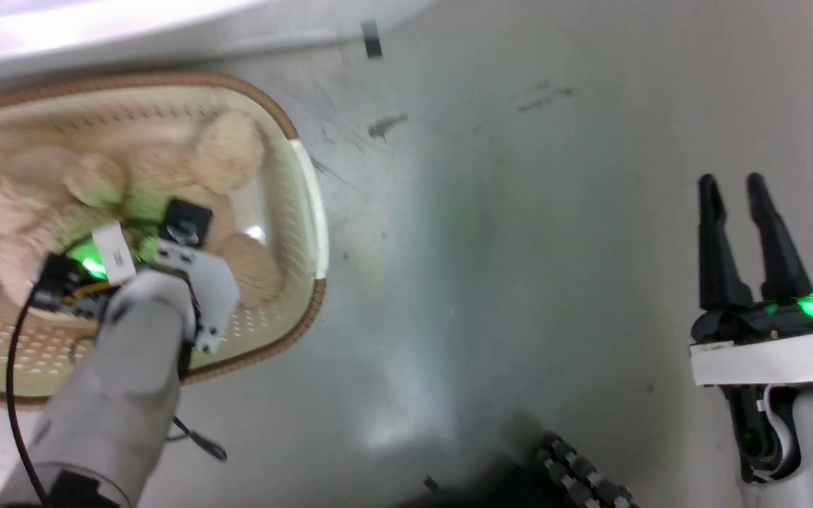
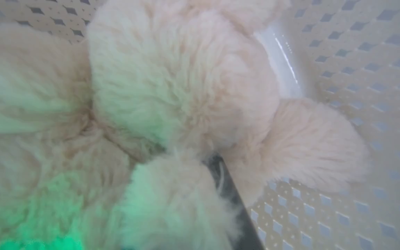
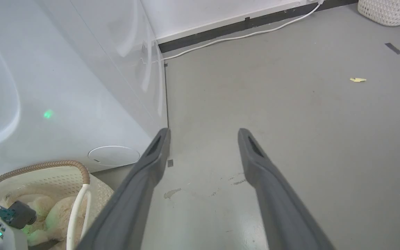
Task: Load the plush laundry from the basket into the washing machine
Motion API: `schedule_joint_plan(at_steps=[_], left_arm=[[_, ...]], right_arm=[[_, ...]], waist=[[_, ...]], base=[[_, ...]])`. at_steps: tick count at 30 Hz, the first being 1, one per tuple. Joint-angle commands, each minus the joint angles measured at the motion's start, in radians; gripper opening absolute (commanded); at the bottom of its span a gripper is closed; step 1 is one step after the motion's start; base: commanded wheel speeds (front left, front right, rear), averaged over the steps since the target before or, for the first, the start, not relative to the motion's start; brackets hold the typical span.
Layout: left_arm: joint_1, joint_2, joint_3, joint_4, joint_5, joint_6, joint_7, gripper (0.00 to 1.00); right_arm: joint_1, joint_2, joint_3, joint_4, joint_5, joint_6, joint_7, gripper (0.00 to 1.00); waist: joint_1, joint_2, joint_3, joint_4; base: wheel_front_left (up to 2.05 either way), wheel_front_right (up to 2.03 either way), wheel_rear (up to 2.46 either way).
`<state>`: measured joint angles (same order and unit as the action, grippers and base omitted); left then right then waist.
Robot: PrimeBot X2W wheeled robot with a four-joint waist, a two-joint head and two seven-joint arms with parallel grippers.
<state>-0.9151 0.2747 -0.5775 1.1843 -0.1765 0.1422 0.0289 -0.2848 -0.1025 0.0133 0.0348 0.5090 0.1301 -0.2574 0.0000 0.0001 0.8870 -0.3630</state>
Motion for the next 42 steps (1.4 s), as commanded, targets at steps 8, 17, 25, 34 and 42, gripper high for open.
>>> schedule_joint_plan(at_steps=[8, 17, 25, 34, 42], left_arm=[[0.158, -0.062, 0.058, -0.012, -0.087, 0.023, -0.24, 0.0], [0.347, -0.096, 0.055, -0.184, -0.087, 0.012, -0.29, 0.0], [0.574, -0.076, 0.085, -0.519, -0.053, 0.023, -0.29, 0.0], [0.727, -0.035, 0.151, -0.841, 0.022, 0.043, -0.291, 0.0], [0.709, 0.002, 0.188, -0.991, 0.059, 0.025, -0.291, 0.0]], right_arm=[[0.084, -0.025, -0.032, 0.011, -0.055, 0.001, -0.004, 1.0], [0.213, -0.018, -0.081, 0.005, -0.129, 0.001, -0.004, 1.0], [0.312, 0.015, -0.108, -0.014, -0.163, 0.001, -0.004, 1.0], [0.344, 0.043, -0.134, -0.015, -0.154, 0.001, -0.004, 1.0], [0.348, 0.049, -0.113, -0.03, -0.159, 0.001, -0.004, 1.0]], waist=[[0.0, -0.0001, -0.264, 0.111], [0.0, -0.0001, -0.518, 0.21], [0.0, -0.0001, -0.674, 0.27], [0.0, -0.0001, -0.755, 0.293], [0.0, -0.0001, -0.727, 0.275]], base=[[0.0, 0.0, 0.0], [0.0, 0.0, 0.0], [0.0, 0.0, 0.0], [0.0, 0.0, 0.0], [0.0, 0.0, 0.0]])
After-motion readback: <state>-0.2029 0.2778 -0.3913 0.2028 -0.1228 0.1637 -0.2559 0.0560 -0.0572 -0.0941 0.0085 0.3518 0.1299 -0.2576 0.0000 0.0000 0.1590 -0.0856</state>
